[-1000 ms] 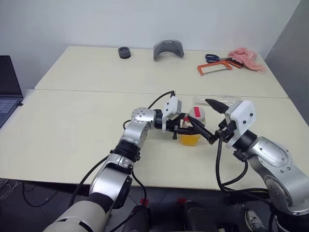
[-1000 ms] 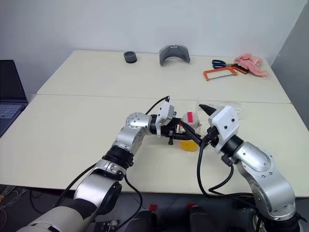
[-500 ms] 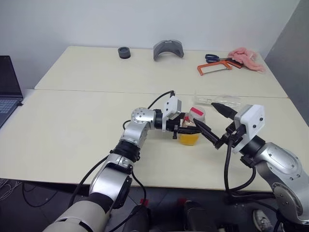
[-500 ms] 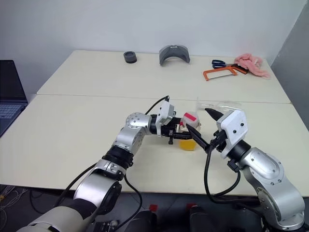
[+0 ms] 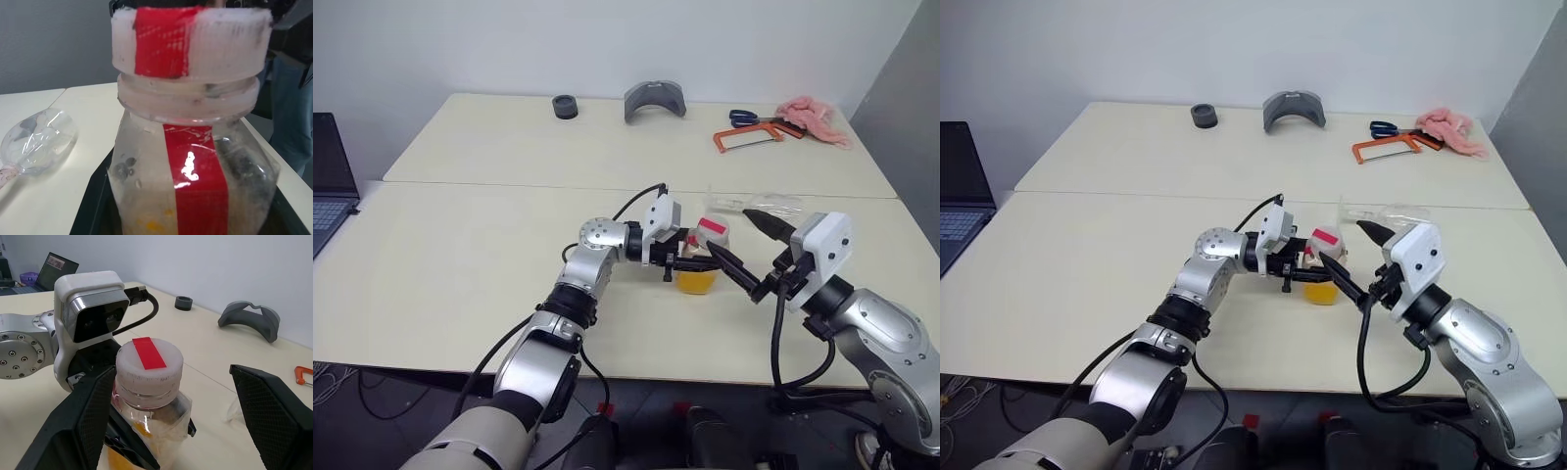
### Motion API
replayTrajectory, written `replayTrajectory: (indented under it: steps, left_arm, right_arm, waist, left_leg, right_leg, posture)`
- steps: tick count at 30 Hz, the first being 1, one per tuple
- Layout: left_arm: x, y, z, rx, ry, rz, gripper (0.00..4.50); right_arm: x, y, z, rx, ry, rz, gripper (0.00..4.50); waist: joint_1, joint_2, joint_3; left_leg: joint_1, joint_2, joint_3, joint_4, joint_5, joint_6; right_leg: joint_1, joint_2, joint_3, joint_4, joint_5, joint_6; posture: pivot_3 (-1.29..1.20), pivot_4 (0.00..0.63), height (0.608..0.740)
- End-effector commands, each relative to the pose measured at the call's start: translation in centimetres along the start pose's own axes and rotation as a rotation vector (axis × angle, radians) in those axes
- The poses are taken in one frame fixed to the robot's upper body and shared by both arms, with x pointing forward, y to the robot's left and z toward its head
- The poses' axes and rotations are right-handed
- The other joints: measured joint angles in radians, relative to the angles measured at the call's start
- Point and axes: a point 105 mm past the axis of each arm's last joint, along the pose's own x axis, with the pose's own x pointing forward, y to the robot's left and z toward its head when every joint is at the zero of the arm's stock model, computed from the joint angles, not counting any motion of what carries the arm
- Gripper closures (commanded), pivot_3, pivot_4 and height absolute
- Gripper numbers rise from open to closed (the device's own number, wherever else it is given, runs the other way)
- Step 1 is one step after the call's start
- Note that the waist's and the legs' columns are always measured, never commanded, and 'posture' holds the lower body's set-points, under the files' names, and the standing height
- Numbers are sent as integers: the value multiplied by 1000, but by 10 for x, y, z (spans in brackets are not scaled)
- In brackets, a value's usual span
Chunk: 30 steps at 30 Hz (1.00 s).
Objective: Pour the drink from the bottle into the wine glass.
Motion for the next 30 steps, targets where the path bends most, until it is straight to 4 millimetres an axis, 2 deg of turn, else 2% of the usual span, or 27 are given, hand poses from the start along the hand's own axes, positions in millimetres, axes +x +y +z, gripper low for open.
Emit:
replayTrajectory:
  steps: [1, 30]
  left_arm:
    - [1, 3, 14, 53, -34, -5, 2838]
    - [2, 1, 14, 52, -39, -7, 2838]
  right_arm:
    - [-4, -3, 12, -30, -41, -22, 552]
    - [-11, -2, 10, -15, -21, -10, 552]
  waist:
    - [0, 0, 0]
    - [0, 0, 0]
  left_leg:
    - [0, 0, 0, 0, 0, 0]
    - [0, 0, 0, 0, 0, 0]
  right_leg:
    - [0, 0, 0, 0, 0, 0]
    - [0, 0, 0, 0, 0, 0]
  posture:
    - [0, 150, 740]
    - [0, 150, 740]
